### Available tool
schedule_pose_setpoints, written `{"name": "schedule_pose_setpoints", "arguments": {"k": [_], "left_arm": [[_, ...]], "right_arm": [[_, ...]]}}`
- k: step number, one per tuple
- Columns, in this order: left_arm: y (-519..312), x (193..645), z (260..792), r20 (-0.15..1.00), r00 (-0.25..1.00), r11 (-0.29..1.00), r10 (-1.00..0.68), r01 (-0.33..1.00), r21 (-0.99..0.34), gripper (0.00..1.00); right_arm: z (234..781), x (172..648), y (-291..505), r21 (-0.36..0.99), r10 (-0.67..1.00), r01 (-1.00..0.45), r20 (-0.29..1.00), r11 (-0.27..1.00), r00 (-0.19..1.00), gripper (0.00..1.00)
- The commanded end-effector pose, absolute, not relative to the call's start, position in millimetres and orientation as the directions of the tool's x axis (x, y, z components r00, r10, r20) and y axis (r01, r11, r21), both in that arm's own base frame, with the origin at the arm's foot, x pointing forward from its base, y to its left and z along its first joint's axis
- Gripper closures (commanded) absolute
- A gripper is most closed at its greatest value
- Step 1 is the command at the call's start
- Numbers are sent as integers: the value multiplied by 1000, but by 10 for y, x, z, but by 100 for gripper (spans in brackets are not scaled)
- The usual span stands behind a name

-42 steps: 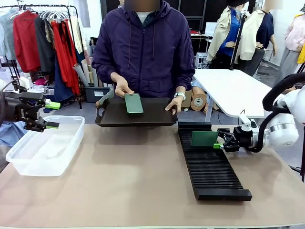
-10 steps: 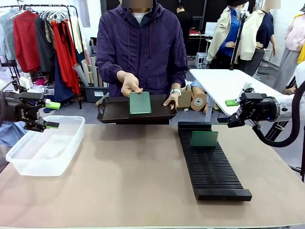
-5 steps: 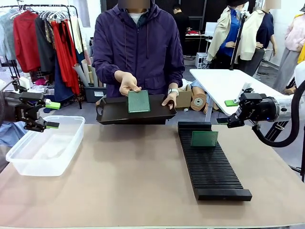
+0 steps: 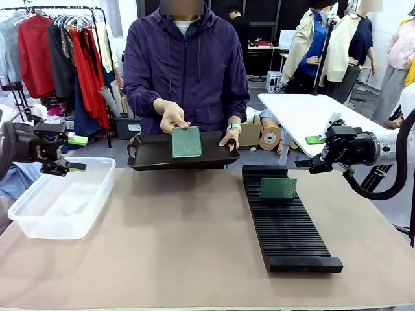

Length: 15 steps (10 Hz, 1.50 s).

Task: Sort PCBs into racks and boxes based on the side picked up.
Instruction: Pick up the Blank PCB handed by the Human.

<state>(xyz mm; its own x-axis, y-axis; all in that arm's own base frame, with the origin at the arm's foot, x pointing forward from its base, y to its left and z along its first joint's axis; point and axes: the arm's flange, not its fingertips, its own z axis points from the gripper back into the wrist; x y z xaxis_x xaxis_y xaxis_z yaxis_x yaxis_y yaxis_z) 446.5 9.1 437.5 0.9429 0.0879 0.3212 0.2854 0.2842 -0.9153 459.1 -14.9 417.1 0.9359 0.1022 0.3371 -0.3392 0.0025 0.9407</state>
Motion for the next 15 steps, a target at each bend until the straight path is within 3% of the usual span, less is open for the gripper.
{"name": "schedule_pose_setpoints", "arguments": {"k": [1, 6, 10, 15], "left_arm": [[-47, 4724, 4325, 351, 933, 227, 75, 327, -917, 0], [-603, 5008, 4063, 357, 933, 76, 50, 353, -933, 0], [-1034, 5025, 3960, 379, 921, 37, 87, 377, -925, 0], [-1506, 5343, 3943, 428, 904, 9, 7, 428, -904, 0]], "right_arm": [[4187, 4604, -127, 939, 106, -345, 341, 14, 934, 0], [4187, 4604, -127, 939, 106, -345, 341, 14, 934, 0], [4187, 4604, -127, 939, 106, -345, 341, 14, 934, 0], [4187, 4604, -127, 939, 106, -345, 341, 14, 934, 0]]}}
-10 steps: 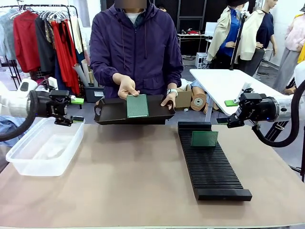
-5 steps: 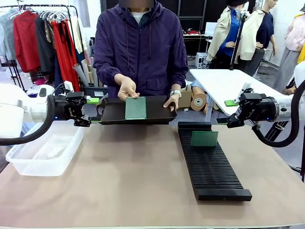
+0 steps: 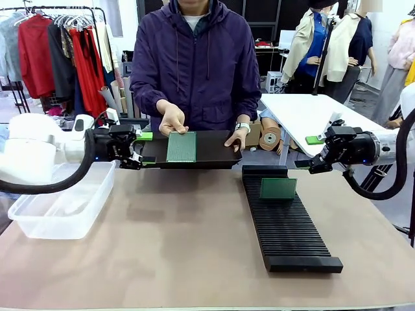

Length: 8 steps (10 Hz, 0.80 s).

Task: Sort PCBs into racks and boxes based on the side picked up.
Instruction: Pick up the Blank PCB handed by the Human.

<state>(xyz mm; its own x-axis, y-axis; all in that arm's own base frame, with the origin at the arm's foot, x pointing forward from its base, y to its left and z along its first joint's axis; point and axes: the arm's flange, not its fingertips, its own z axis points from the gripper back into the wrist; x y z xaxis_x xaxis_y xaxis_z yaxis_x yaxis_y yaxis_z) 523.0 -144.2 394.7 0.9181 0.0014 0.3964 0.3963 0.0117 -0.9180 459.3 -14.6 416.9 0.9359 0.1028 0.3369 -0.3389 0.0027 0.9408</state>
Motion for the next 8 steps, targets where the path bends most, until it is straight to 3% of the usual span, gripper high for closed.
{"name": "schedule_pose_setpoints", "arguments": {"k": [1, 8], "left_arm": [[-1571, 5409, 3953, 427, 904, 6, -1, 427, -904, 0], [-1897, 5551, 3883, 444, 896, 11, 22, 444, -896, 0]], "right_arm": [[4187, 4604, -127, 939, 106, -345, 341, 14, 934, 0], [4187, 4604, -127, 939, 106, -345, 341, 14, 934, 0]]}}
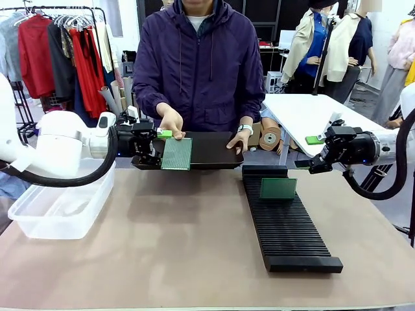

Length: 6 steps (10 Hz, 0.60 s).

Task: Sort PCBs into racks and boxes based on the side picked up.
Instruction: Pick up the Blank PCB handed by the Human.

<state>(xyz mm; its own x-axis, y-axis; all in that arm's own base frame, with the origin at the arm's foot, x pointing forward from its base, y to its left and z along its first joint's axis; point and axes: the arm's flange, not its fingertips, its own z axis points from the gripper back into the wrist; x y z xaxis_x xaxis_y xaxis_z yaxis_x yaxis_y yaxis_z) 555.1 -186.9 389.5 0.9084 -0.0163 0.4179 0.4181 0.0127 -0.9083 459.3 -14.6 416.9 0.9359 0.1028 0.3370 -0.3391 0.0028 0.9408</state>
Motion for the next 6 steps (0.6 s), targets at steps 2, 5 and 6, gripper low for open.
{"name": "schedule_pose_setpoints", "arguments": {"k": [2, 5, 6], "left_arm": [[-1900, 5530, 3841, 465, 885, 19, 19, 464, -886, 10], [-1917, 5499, 3776, 515, 857, 29, -7, 515, -857, 50], [-1939, 5499, 3763, 535, 844, 27, -26, 536, -844, 68]], "right_arm": [[4187, 4604, -127, 939, 106, -345, 341, 14, 934, 0], [4187, 4604, -127, 939, 106, -345, 341, 14, 934, 0], [4187, 4604, -127, 939, 106, -345, 341, 14, 934, 0]]}}
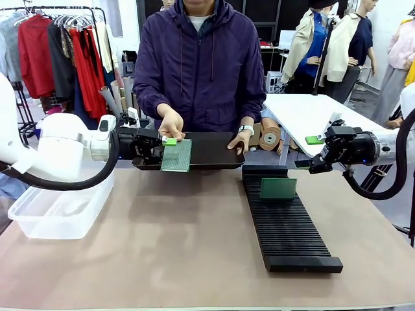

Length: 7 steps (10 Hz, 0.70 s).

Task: Sort PCBs into racks and boxes based on the side picked up.
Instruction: Pick up the Blank PCB handed by the Human.

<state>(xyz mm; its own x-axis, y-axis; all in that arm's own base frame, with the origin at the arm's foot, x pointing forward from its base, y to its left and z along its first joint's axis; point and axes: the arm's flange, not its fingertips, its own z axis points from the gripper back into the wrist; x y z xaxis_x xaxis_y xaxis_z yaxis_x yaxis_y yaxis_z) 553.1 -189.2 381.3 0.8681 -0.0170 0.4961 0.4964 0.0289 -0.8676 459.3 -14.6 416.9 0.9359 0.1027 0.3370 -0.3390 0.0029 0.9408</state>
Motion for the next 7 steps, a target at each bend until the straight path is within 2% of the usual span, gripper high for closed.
{"name": "schedule_pose_setpoints", "arguments": {"k": [1, 2, 7], "left_arm": [[-1953, 5502, 3750, 539, 841, 28, -40, 541, -841, 87], [-1955, 5505, 3742, 539, 841, 28, -45, 540, -841, 100], [-1955, 5496, 3744, 533, 845, 12, -38, 534, -846, 100]], "right_arm": [[4187, 4604, -127, 939, 106, -345, 341, 14, 934, 0], [4187, 4604, -127, 939, 106, -345, 341, 14, 934, 0], [4187, 4604, -127, 939, 106, -345, 341, 14, 934, 0]]}}
